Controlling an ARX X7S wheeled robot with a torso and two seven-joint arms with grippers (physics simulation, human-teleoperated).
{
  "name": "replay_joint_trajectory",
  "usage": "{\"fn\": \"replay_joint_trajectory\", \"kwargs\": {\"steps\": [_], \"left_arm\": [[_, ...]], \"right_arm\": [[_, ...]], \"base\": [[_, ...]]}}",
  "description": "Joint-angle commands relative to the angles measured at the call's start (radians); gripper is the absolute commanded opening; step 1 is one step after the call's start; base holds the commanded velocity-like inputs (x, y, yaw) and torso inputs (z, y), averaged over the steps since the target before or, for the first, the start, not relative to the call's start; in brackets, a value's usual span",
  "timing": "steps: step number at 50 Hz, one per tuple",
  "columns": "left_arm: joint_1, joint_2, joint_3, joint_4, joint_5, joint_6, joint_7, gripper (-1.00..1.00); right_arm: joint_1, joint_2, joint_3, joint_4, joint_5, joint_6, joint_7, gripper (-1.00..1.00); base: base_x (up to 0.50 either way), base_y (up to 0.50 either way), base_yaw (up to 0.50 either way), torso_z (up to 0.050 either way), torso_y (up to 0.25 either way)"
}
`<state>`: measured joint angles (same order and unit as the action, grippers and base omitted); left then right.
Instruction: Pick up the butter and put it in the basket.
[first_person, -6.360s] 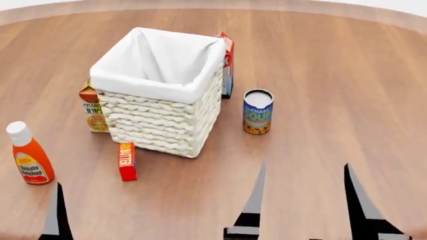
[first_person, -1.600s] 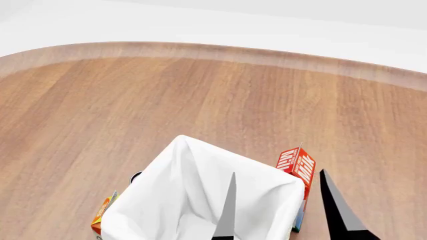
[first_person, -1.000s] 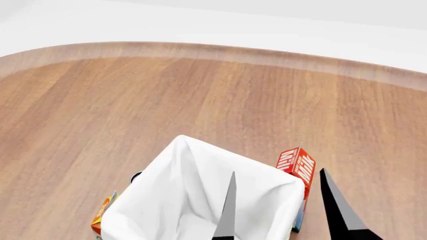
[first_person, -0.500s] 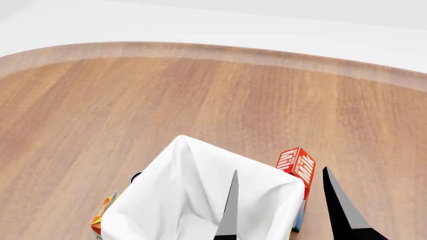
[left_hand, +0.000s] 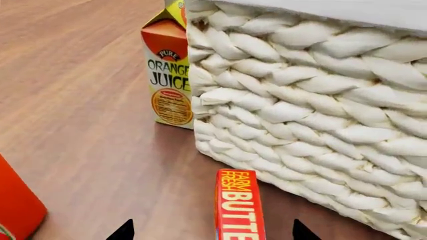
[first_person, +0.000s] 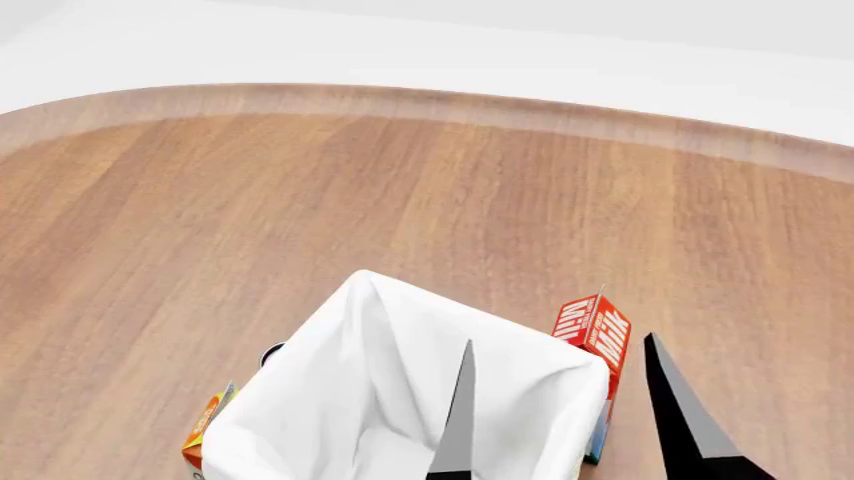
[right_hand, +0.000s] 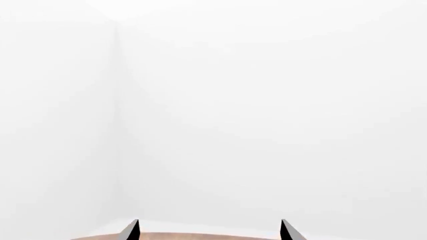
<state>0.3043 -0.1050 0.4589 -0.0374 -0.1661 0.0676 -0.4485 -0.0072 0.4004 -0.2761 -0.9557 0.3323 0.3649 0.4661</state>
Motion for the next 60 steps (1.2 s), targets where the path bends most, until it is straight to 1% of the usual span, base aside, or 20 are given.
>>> {"fn": "replay_joint_trajectory", "kwargs": {"steps": [1,13,28,32,34,40,52,53,60], "left_arm": [[-0.017,0.037,0.0,-0.094,0.021,0.03,0.027,1.0],[-0.044,0.043,0.023,-0.152,0.003,0.043,0.024,1.0],[-0.119,0.065,0.041,-0.311,-0.026,0.082,0.016,1.0],[-0.132,0.067,0.049,-0.332,-0.032,0.082,0.008,1.0],[-0.125,0.062,0.057,-0.311,-0.031,0.067,-0.004,1.0],[-0.15,0.071,0.072,-0.372,-0.039,0.093,-0.004,1.0],[-0.175,0.069,0.099,-0.41,-0.057,0.102,-0.021,1.0],[-0.18,0.07,0.101,-0.418,-0.058,0.105,-0.022,-1.0],[-0.217,0.077,0.113,-0.487,-0.075,0.132,-0.019,-1.0]], "right_arm": [[0.01,-0.023,0.026,0.044,-0.036,-0.036,-0.041,1.0],[0.012,-0.015,0.024,0.04,-0.03,-0.036,-0.032,1.0],[0.01,-0.011,0.025,0.047,-0.018,-0.053,-0.026,1.0],[0.012,-0.008,0.027,0.041,-0.012,-0.049,-0.021,1.0],[0.012,-0.008,0.028,0.039,-0.01,-0.05,-0.02,1.0],[0.009,-0.003,0.032,0.04,-0.005,-0.06,-0.018,1.0],[0.016,0.004,0.03,0.024,0.004,-0.048,-0.003,1.0],[0.015,0.005,0.031,0.026,0.004,-0.051,-0.003,1.0],[0.016,0.009,0.03,0.029,0.007,-0.054,0.001,1.0]], "base": [[0.0,0.0,0.0,0.0,0.0],[0.0,0.0,0.0,0.0,0.0],[0.0,0.0,0.0,0.0,0.0],[0.0,0.0,0.0,0.0,0.0],[0.0,0.0,0.0,0.0,0.0],[0.0,0.0,0.0,0.0,0.0],[0.0,0.0,0.0,0.0,0.0],[0.0,0.0,0.0,0.0,0.0],[0.0,0.0,0.0,0.0,0.0]]}}
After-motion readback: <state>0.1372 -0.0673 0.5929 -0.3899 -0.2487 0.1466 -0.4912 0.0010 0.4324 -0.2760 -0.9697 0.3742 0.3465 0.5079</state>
